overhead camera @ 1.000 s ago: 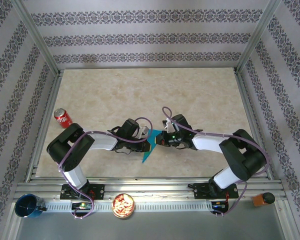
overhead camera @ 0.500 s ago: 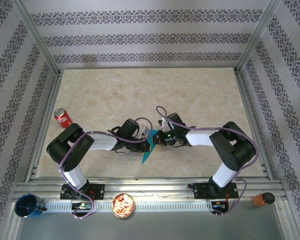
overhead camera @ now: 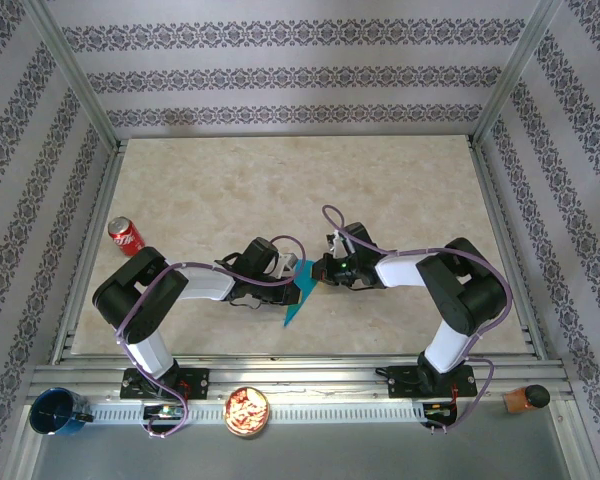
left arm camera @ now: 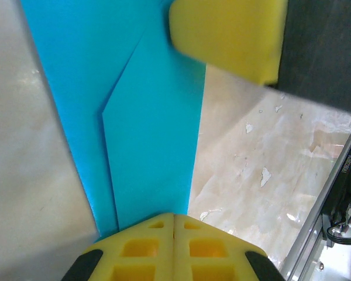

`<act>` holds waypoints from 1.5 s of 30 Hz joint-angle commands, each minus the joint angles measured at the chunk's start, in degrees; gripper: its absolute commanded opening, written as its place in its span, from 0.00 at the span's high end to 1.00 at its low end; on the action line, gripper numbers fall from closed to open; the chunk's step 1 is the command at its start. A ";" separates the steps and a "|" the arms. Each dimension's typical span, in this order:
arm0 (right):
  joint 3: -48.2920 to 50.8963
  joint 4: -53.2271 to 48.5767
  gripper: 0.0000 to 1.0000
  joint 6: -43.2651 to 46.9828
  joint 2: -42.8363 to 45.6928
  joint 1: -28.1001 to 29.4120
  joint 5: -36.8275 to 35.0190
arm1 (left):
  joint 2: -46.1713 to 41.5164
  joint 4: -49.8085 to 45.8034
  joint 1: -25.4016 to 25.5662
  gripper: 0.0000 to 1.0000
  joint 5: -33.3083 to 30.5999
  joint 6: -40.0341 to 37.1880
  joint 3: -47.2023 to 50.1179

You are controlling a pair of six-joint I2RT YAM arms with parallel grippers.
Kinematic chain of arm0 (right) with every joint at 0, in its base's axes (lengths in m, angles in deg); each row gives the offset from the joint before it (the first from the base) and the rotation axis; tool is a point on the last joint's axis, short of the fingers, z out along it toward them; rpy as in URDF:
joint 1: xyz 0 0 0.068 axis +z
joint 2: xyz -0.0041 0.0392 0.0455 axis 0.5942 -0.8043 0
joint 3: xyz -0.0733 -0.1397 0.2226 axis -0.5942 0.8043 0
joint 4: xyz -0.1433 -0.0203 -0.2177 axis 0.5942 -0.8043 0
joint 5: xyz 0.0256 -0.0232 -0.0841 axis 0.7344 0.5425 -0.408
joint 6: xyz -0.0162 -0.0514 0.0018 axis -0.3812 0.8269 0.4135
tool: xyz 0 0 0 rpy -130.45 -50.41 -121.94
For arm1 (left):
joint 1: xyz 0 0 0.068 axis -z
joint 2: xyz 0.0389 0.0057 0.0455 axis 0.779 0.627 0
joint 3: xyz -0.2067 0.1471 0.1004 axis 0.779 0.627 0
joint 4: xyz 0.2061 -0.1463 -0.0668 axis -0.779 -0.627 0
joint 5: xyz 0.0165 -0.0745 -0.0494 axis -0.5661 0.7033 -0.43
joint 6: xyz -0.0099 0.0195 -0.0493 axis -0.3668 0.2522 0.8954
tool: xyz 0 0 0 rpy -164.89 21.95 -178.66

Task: Fold a paper plane with a square sheet of paper (pick it up from the middle)
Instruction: Fold the paper plane at the center of the table.

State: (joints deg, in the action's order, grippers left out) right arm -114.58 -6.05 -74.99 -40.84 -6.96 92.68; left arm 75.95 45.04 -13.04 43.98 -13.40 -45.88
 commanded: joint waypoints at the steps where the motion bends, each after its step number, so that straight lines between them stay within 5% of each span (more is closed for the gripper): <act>1: 0.80 0.68 0.96 -0.53 -1.32 -2.45 -3.89 | 2.33 -10.35 -0.33 1.00 -3.29 -2.07 3.09; 17: -1.38 -5.10 0.93 2.02 2.30 -9.76 -5.26 | 0.83 -10.70 -0.34 1.00 -4.02 -1.81 3.63; 26: 1.23 -6.59 0.94 4.38 13.91 -5.22 -4.08 | 0.31 -10.71 -0.34 1.00 -4.10 -1.50 3.27; 32: 0.18 -5.35 0.96 2.16 9.12 0.91 -1.75 | 0.14 -11.10 -0.29 1.00 -4.12 -1.61 2.75; 45: -0.96 -6.75 1.00 1.60 1.42 1.35 -3.12 | -2.13 -10.79 -0.25 1.00 -3.77 -0.20 2.49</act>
State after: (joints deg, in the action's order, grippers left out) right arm -115.06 -11.69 -73.22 -37.86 -5.56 90.47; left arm 73.98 42.00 -13.04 43.28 -13.40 -45.25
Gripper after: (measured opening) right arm 0.064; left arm 0.050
